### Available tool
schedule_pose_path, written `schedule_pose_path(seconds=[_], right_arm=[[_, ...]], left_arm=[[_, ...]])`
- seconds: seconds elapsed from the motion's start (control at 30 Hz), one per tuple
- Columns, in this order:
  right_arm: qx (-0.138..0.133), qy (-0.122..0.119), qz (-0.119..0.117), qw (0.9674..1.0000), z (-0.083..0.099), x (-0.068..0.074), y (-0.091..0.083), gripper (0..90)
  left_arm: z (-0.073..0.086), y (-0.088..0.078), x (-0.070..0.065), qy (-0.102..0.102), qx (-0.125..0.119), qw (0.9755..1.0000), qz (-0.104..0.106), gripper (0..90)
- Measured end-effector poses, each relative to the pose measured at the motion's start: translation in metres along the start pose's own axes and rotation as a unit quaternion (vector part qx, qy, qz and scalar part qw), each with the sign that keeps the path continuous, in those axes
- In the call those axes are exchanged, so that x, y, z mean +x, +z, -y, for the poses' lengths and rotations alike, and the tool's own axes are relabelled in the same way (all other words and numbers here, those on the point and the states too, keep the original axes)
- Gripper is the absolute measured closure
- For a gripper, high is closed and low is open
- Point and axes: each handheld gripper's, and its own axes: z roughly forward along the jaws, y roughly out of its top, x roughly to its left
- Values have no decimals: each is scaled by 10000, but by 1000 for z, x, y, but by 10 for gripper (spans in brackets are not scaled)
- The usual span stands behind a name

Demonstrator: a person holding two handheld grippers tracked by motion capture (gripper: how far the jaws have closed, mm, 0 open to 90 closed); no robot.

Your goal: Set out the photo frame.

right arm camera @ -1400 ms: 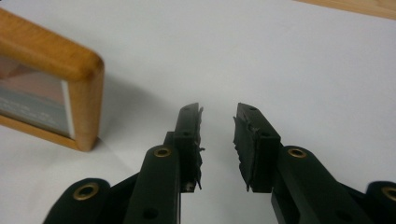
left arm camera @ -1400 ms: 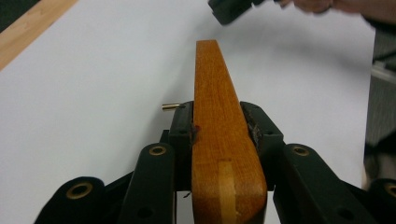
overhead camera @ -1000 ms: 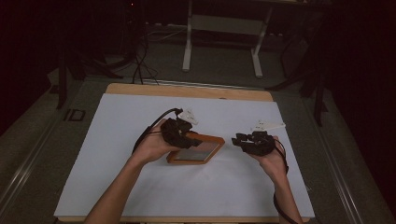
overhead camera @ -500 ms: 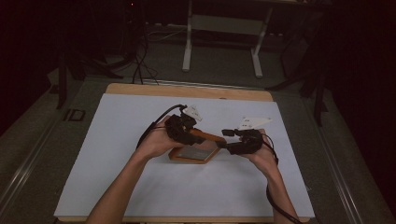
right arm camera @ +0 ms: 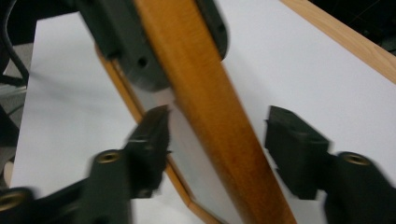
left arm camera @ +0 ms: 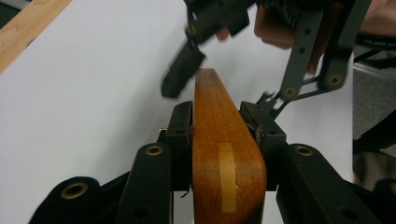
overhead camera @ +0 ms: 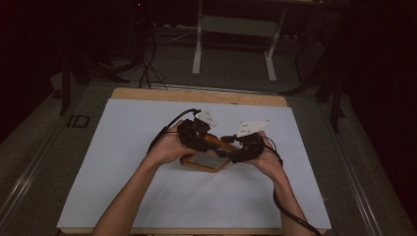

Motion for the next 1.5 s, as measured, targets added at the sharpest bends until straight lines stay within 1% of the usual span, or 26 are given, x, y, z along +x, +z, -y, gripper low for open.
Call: schedule_pose_path(seconds=[0.07,0.17,0.2,0.27,0.33,0.37,0.4,0.5,0.53,0.6,0.67,0.77,0.9,0.93,0.97,1.07,1.13,1.2,1.27,1.3,1.33,1.37,1.43,1.5], right_arm=[[-13,-52,38,10000,2,1,-2,488],[-60,-89,22,9999,5,2,-8,591],[-67,-135,13,9999,7,3,-10,617],[-55,-217,71,9997,8,5,-11,632],[-47,-290,120,9995,9,6,-12,643],[-43,-319,128,9994,9,6,-12,648],[-43,-362,132,9992,9,7,-13,650],[-13,-399,166,9991,11,8,-15,656],[-21,-393,170,9991,12,8,-15,657],[-29,-379,182,9991,14,7,-17,658],[-46,-380,204,9991,16,7,-18,661],[-38,-362,286,9989,19,7,-20,671],[-34,-326,360,9988,22,5,-22,681],[-37,-313,378,9988,23,5,-23,681],[-40,-289,372,9989,24,4,-24,681],[-39,-289,375,9989,26,5,-25,681],[-23,-313,378,9988,26,6,-26,682],[-20,-349,379,9987,27,6,-27,682],[-7,-362,392,9986,28,6,-28,682],[-9,-370,399,9985,29,6,-28,682],[-1,-355,408,9985,30,6,-29,682],[-9,-363,424,9984,31,6,-29,682],[-25,-345,444,9984,33,5,-30,681],[-23,-327,460,9984,35,5,-31,681]], left_arm=[[-1,0,0,-11,-33,10000,6,651],[0,-1,1,-90,-102,9999,-53,607],[0,-1,2,-110,-131,9998,-34,587],[2,-2,4,-135,-247,9996,20,573],[4,-2,4,-169,-378,9991,52,533],[5,-2,4,-148,-417,9990,77,508],[6,-3,4,-172,-470,9987,79,496],[11,-7,2,-205,-584,9981,-11,460],[15,-10,2,-238,-681,9974,-18,454],[19,-13,2,-276,-757,9967,-62,431],[25,-16,2,-349,-833,9957,-183,412],[34,-21,4,-471,-999,9934,-315,378],[47,-22,11,-673,-1115,9905,-443,330],[51,-21,13,-763,-1156,9892,-474,321],[54,-20,14,-802,-1173,9886,-502,304],[63,-15,19,-965,-1231,9861,-567,295],[70,-11,22,-1081,-1291,9843,-530,292],[76,-6,24,-1156,-1297,9835,-513,293],[82,2,25,-1217,-1271,9831,-510,293],[86,7,26,-1225,-1242,9834,-492,290],[88,10,27,-1235,-1223,9838,-450,295],[90,14,27,-1268,-1227,9835,-397,300],[92,23,26,-1258,-1181,9845,-310,310],[92,30,25,-1207,-1164,9857,-197,332]])
